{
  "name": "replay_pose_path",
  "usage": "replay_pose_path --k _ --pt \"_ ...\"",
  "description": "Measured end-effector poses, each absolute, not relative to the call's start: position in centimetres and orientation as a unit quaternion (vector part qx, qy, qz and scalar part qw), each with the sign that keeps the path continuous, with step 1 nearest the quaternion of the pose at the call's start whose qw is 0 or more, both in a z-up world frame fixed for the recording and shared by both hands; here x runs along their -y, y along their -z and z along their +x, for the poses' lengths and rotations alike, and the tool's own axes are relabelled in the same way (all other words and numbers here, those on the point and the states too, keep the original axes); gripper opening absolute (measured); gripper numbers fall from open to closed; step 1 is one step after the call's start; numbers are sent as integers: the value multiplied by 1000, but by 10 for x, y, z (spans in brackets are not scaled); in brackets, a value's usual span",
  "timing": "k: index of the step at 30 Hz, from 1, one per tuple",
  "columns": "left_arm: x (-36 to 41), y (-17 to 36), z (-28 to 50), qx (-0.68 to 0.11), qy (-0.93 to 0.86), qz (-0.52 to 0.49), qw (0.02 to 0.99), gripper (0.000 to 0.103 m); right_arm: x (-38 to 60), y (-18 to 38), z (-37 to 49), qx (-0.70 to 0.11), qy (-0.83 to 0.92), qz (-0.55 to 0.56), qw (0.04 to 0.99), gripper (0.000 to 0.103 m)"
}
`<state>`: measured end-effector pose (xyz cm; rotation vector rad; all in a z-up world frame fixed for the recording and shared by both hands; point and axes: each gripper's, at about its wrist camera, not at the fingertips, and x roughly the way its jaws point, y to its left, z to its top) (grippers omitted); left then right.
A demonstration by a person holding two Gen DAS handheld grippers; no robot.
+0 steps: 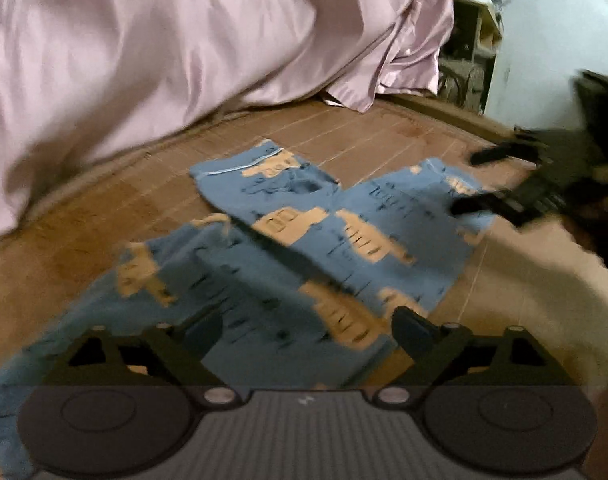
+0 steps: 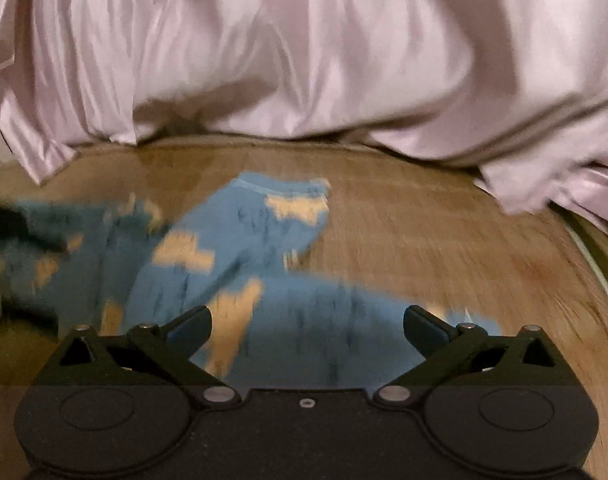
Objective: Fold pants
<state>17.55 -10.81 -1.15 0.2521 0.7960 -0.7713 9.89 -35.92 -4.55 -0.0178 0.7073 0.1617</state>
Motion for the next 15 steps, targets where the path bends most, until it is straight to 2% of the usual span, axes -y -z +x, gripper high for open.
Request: replay_pose_path --k 5,7,9,11,13,14,15 --pt "115 25 214 -415 408 13 813 90 353 26 196 -377 -148 23 914 100" --pt "118 34 231 -413 394 -8 821 88 344 25 223 -391 -169 4 905 96" --pt "121 46 248 -423 372 -38 826 80 334 25 243 -401 -178 -15 898 89" --pt "117 56 260 -442 349 -96 821 78 326 26 255 -403 -183 -26 896 84" --pt "115 63 267 -447 336 -140 817 69 319 29 263 -405 -192 -34 894 77" --pt "114 66 268 -447 328 -153 818 61 316 31 267 -408 -195 -38 891 75" --pt "113 69 268 -444 322 -167 819 56 312 34 271 -413 -198 -41 888 69"
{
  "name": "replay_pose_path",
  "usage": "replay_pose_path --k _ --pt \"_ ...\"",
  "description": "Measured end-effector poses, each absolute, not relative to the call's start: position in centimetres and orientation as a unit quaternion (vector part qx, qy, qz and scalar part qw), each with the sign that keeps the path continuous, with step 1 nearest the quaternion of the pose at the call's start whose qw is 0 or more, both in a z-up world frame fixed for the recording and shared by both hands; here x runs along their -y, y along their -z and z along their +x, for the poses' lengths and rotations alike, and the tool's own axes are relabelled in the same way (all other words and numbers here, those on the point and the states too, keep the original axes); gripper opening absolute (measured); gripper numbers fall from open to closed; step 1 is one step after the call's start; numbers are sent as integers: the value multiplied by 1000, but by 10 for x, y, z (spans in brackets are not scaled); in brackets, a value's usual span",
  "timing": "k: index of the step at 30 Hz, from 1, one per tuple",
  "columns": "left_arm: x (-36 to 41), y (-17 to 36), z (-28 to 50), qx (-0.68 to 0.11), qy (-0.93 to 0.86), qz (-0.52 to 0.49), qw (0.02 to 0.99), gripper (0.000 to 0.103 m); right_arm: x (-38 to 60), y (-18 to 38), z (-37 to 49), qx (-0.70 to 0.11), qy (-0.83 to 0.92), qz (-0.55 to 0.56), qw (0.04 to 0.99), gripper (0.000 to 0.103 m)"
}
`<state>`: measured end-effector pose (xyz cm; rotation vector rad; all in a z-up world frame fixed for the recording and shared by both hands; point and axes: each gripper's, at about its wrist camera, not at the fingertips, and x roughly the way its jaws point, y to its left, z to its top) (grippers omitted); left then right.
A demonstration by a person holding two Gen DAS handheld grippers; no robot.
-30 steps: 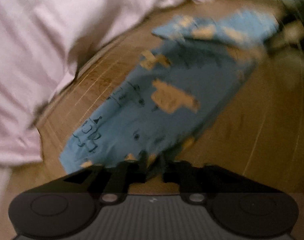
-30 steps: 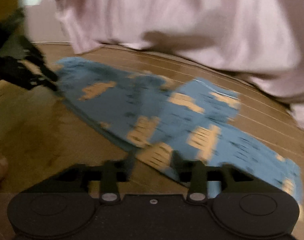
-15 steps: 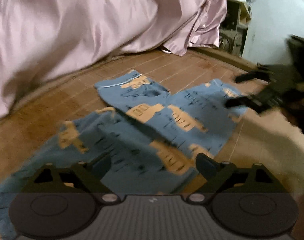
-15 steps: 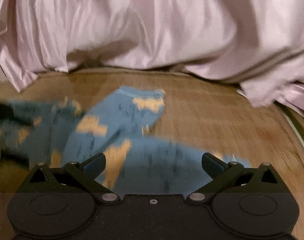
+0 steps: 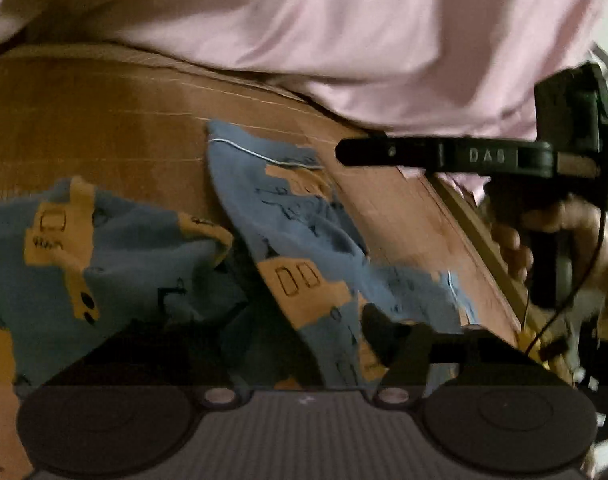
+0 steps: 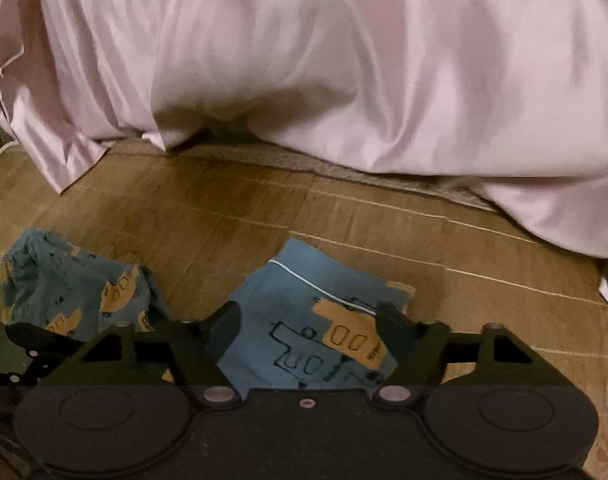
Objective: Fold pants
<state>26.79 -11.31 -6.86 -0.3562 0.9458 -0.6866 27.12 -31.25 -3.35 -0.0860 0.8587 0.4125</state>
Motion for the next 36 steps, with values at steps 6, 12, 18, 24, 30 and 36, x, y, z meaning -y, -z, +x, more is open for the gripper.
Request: replay_pose_path --k 6,12,18,24,30,36 --pt "106 77 266 -441 311 -219 813 48 284 53 301 -436 -213 -36 874 64" --pt "103 74 265 -444 303 -206 818 31 251 68 323 -466 -212 -33 858 58" --pt "97 77 267 -462 296 -227 805 18 227 81 336 -500 -171 -36 848 47" --pt "96 78 264 -467 291 -227 804 9 219 78 334 -491 -132 -63 858 14" --pt "105 75 268 -470 279 -216 809 5 236 62 321 -466 -125 1 876 2" --pt "116 59 266 -457 297 -168 821 4 287 24 289 -396 -107 65 910 1"
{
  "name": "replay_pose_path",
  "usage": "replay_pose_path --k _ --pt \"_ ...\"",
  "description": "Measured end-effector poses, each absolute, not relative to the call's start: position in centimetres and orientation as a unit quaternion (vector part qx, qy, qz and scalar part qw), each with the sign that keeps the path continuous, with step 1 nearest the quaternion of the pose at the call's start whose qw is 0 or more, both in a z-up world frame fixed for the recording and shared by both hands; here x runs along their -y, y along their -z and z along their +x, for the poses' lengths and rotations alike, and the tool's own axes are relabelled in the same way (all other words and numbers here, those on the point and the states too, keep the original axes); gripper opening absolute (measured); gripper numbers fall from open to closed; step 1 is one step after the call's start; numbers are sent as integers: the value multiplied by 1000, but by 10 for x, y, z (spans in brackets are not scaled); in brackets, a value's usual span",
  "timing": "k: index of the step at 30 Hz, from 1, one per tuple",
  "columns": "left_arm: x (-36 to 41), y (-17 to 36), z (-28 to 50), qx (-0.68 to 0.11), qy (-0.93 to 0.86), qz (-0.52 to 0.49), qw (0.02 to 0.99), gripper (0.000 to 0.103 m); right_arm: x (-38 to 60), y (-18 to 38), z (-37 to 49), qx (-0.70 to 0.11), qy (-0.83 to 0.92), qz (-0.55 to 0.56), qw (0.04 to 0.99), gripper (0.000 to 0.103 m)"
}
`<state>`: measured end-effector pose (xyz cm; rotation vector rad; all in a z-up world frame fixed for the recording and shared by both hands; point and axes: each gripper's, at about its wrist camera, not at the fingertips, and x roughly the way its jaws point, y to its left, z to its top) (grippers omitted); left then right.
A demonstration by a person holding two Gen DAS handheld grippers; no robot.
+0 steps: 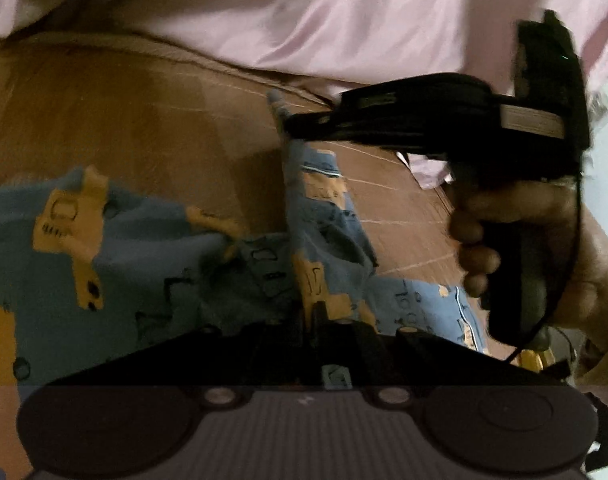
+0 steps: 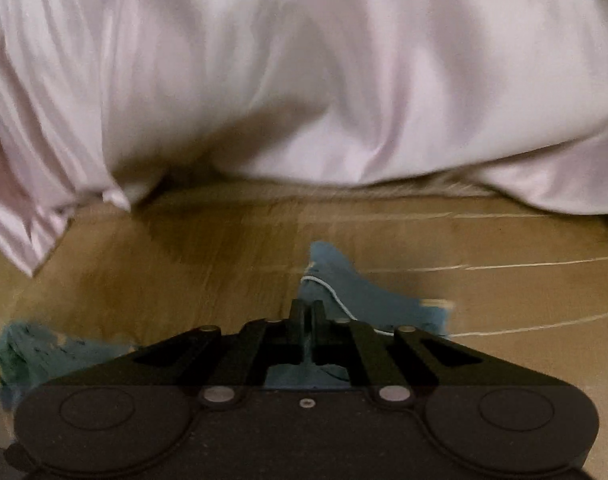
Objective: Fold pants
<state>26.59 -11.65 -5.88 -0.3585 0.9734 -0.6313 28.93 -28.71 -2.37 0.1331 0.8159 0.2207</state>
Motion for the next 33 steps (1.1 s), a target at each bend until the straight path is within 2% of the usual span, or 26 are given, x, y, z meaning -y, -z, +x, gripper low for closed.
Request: replay_pose_path --k 11,19,22,23,26,27,28,33 --pt "172 19 235 -408 371 -24 834 4 391 -19 173 -329 -7 123 936 2" --pt "214 32 202 -391 432 106 806 4 425 31 76 -337 113 264 897 2" --pt "220 41 198 -412 434 123 792 4 429 52 59 -335 129 304 882 3" --pt "222 46 202 -414 434 124 791 4 428 56 56 -337 133 305 881 6" --pt "226 53 205 -430 425 129 786 5 430 67 49 -333 129 349 866 31" --pt "225 54 207 -435 425 128 784 5 431 71 47 -331 125 366 861 46" --pt "226 53 207 -434 426 132 783 5 431 74 45 -330 124 371 859 51" --pt "226 53 201 -425 424 144 786 10 437 77 46 -321 127 384 856 57"
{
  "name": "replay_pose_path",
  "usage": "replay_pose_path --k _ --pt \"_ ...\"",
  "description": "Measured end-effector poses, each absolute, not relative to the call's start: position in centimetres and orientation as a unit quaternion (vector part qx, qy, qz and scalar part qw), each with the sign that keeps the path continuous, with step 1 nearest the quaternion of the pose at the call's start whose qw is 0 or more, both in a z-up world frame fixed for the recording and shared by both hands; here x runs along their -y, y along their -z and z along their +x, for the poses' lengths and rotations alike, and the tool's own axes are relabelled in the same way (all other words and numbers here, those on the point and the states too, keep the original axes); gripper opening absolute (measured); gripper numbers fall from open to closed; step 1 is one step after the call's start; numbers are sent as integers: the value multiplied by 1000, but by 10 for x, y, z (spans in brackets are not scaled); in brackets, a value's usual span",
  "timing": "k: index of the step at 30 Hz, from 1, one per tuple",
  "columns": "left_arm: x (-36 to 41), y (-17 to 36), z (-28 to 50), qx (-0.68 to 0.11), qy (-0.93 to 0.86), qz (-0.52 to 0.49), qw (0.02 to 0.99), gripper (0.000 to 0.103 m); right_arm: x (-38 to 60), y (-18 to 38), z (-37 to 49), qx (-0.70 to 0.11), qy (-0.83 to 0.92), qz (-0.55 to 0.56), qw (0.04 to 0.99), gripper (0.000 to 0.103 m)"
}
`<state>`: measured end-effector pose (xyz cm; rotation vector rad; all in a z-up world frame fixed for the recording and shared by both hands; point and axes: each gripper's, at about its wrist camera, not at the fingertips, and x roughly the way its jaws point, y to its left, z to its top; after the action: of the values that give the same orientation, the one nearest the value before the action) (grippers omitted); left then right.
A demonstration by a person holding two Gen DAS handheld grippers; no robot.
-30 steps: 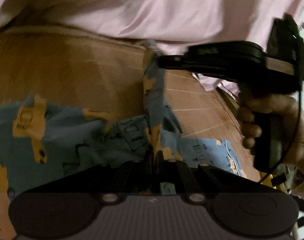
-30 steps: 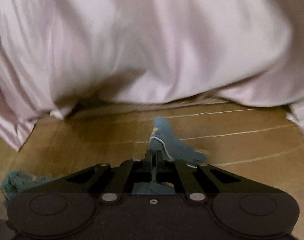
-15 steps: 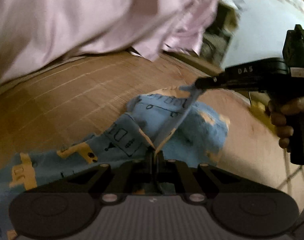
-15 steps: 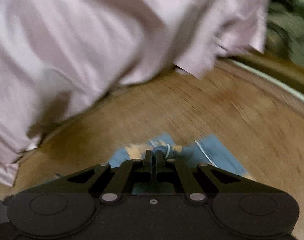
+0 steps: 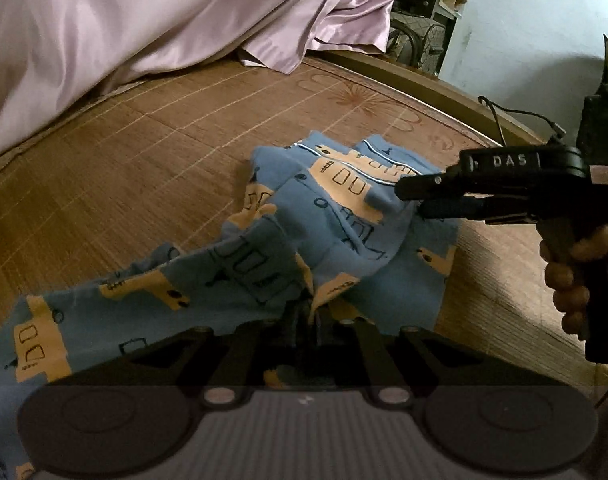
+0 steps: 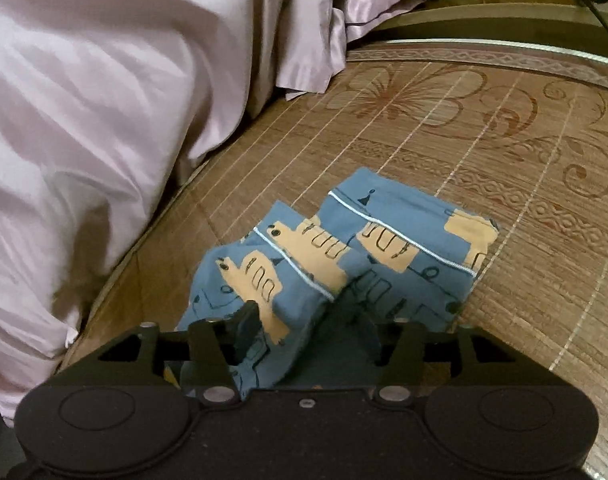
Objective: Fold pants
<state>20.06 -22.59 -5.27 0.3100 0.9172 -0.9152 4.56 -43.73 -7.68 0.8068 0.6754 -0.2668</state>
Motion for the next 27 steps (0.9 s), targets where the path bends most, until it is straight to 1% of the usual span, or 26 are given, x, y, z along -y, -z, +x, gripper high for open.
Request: replay_pose_path --k 5,8,10,11,12,18,20,23,27 --pt "224 50 190 -407 425 164 792 11 444 78 50 -308 142 378 861 56" --pt "223 50 182 -398 421 171 797 11 447 80 53 -307 151 374 862 46" --pt "222 47 176 -387 423 182 799 11 449 82 55 -311 166 370 860 18" --pt "221 45 173 -379 423 187 801 11 451 83 56 -313 170 368 859 12" --pt "221 44 171 -373 423 191 803 11 451 84 56 -311 173 365 860 8" --pt "225 42 154 -341 427 234 804 11 447 69 58 -290 164 334 882 6" --pt "225 41 152 -339 435 230 802 8 445 64 61 -290 162 317 888 6" --pt "226 42 155 -357 439 211 797 5 447 57 64 -281 157 317 892 6" --pt "226 41 154 -355 441 205 798 2 451 41 65 -266 156 306 901 6"
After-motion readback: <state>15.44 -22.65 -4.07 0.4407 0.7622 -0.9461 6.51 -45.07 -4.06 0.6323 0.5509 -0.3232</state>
